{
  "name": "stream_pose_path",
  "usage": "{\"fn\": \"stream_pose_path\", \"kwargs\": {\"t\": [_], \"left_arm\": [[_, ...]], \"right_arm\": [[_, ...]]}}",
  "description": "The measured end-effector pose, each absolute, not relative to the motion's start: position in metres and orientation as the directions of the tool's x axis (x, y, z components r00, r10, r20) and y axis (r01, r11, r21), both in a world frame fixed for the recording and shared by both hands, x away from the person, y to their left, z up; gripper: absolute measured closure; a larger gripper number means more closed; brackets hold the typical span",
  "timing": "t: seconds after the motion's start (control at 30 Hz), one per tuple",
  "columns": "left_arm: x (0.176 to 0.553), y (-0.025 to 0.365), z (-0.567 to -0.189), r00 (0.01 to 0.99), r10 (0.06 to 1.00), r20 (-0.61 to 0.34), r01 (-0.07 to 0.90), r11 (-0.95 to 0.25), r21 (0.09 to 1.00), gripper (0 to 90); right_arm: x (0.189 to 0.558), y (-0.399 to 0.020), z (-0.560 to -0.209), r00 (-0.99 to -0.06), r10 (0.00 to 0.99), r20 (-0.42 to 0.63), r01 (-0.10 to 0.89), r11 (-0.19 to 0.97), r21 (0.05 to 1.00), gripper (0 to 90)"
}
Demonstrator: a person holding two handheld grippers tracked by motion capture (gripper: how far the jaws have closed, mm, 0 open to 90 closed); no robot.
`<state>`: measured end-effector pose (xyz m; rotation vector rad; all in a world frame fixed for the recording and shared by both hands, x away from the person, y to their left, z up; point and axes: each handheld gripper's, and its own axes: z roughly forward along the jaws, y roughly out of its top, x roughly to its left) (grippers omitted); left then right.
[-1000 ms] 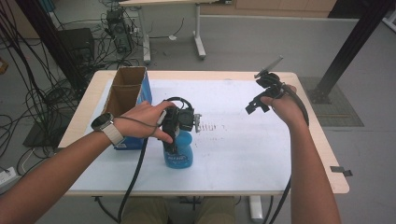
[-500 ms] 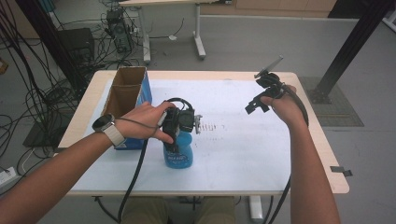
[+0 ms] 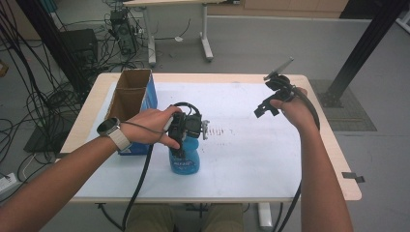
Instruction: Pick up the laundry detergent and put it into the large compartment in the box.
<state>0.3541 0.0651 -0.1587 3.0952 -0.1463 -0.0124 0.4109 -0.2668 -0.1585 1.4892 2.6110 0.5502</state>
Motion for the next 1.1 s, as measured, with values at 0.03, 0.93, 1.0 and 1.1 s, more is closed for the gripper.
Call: {"fn": "stream_pose_path", "kwargs": {"t": [0.03,0.93,1.0,1.1], "left_arm": [[0.3541,0.0651,-0.1587,0.996,-0.094,-0.006,-0.094,-0.995,0.043,37.2],[0.3526,0.0657,-0.1587,0.996,-0.094,0.0,-0.094,-0.994,0.046,37.1],[0.3524,0.0654,-0.1587,0.996,-0.094,0.0,-0.093,-0.995,0.044,37.1],[0.3523,0.0654,-0.1587,0.996,-0.094,0.001,-0.094,-0.995,0.044,37.1]], "right_arm": [[0.4109,-0.2668,-0.1585,-0.522,0.847,0.102,0.816,0.461,0.349,6.6],[0.4109,-0.2659,-0.1593,-0.522,0.847,0.1,0.817,0.463,0.345,6.6],[0.4106,-0.2662,-0.1593,-0.523,0.847,0.099,0.816,0.463,0.345,6.6],[0.4104,-0.2666,-0.1591,-0.522,0.847,0.1,0.817,0.462,0.345,6.6]]}}
